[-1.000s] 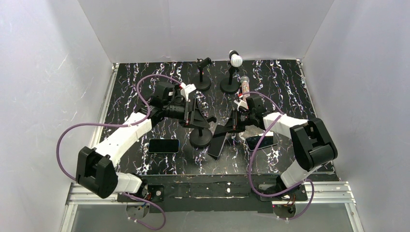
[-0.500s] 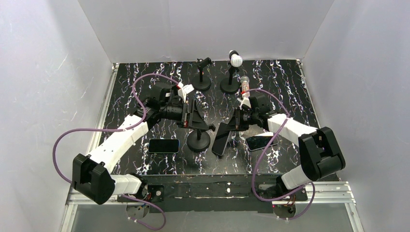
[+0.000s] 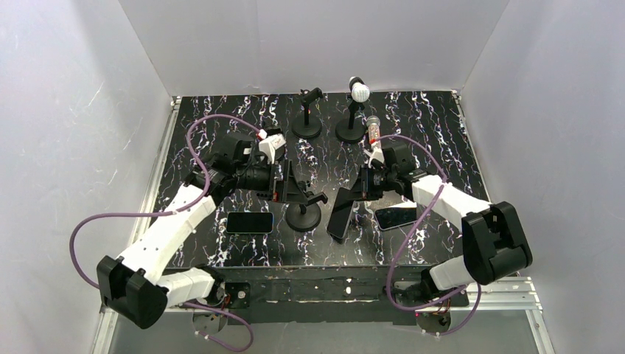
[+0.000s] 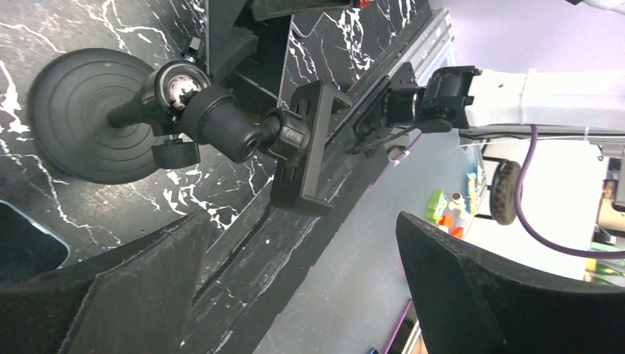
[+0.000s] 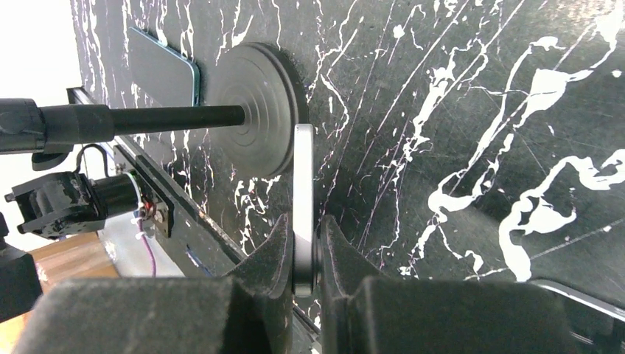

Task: Place the phone on the phone stand
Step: Move the phone stand to the center of the board, then install the phone on the phone stand.

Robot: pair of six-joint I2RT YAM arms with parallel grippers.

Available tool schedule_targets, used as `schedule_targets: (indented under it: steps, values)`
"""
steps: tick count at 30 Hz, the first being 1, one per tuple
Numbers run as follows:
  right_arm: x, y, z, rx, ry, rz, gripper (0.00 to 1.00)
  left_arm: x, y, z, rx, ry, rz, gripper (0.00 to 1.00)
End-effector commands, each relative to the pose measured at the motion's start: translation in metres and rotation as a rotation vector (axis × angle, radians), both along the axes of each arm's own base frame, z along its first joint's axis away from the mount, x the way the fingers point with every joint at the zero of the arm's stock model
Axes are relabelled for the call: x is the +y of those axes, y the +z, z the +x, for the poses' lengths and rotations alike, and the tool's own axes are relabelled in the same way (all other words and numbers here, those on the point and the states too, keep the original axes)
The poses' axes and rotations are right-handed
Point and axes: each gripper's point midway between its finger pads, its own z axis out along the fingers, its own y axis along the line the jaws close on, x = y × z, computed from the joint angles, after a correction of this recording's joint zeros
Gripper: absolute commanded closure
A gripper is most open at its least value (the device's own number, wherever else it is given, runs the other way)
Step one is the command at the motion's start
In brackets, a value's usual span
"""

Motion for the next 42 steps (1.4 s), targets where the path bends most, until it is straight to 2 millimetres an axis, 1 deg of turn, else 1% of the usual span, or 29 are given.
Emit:
schedule_targets:
  steps: [1, 6, 10, 13, 15, 17, 18, 21, 23, 28, 32, 36, 38, 40, 42]
  values:
    - [-0.001, 0.043, 0.016, -0.127, -0.012, 0.042, 0.99, 0.012, 0.02, 0.002, -0.101, 0.044, 0.027, 0.03]
    - [-0.014, 0.061, 0.021, -0.164, -0.053, 0.049, 0.99, 0.014, 0.023, 0.002, -0.114, 0.074, 0.034, 0.11]
    - [-0.026, 0.075, 0.027, -0.197, -0.088, 0.048, 0.99, 0.008, 0.022, 0.0, -0.113, 0.069, 0.051, 0.14]
    - [-0.036, 0.085, 0.03, -0.218, -0.116, 0.051, 0.99, 0.003, 0.019, -0.001, -0.104, 0.069, 0.067, 0.2]
    - [-0.042, 0.091, 0.031, -0.237, -0.133, 0.053, 0.99, 0.0, 0.017, 0.0, -0.099, 0.07, 0.079, 0.28]
    - [-0.046, 0.096, 0.031, -0.25, -0.146, 0.055, 0.99, -0.004, 0.015, 0.0, -0.096, 0.062, 0.09, 0.38]
    - [-0.047, 0.098, 0.032, -0.257, -0.151, 0.056, 0.99, -0.005, 0.014, 0.0, -0.095, 0.059, 0.097, 0.41]
    - [-0.05, 0.098, 0.032, -0.257, -0.157, 0.057, 0.99, -0.01, 0.01, -0.001, -0.089, 0.048, 0.116, 0.53]
    - [-0.05, 0.097, 0.031, -0.249, -0.155, 0.061, 0.99, -0.009, 0.008, 0.0, -0.089, 0.056, 0.139, 0.57]
    - [-0.049, 0.094, 0.03, -0.241, -0.151, 0.069, 0.99, -0.004, 0.003, 0.0, -0.093, 0.071, 0.193, 0.57]
    - [-0.048, 0.094, 0.029, -0.237, -0.146, 0.075, 0.99, -0.009, 0.001, -0.002, -0.088, 0.056, 0.203, 0.48]
    - [-0.047, 0.093, 0.03, -0.235, -0.146, 0.078, 0.99, -0.011, -0.006, -0.002, -0.08, 0.049, 0.224, 0.47]
    - [-0.047, 0.093, 0.029, -0.232, -0.146, 0.08, 0.99, -0.013, -0.011, -0.003, -0.071, 0.042, 0.239, 0.5]
    - [-0.047, 0.092, 0.029, -0.232, -0.146, 0.082, 0.99, -0.012, -0.014, -0.003, -0.071, 0.042, 0.246, 0.57]
    - [-0.047, 0.092, 0.028, -0.228, -0.148, 0.084, 0.99, -0.011, -0.013, -0.002, -0.079, 0.049, 0.251, 0.68]
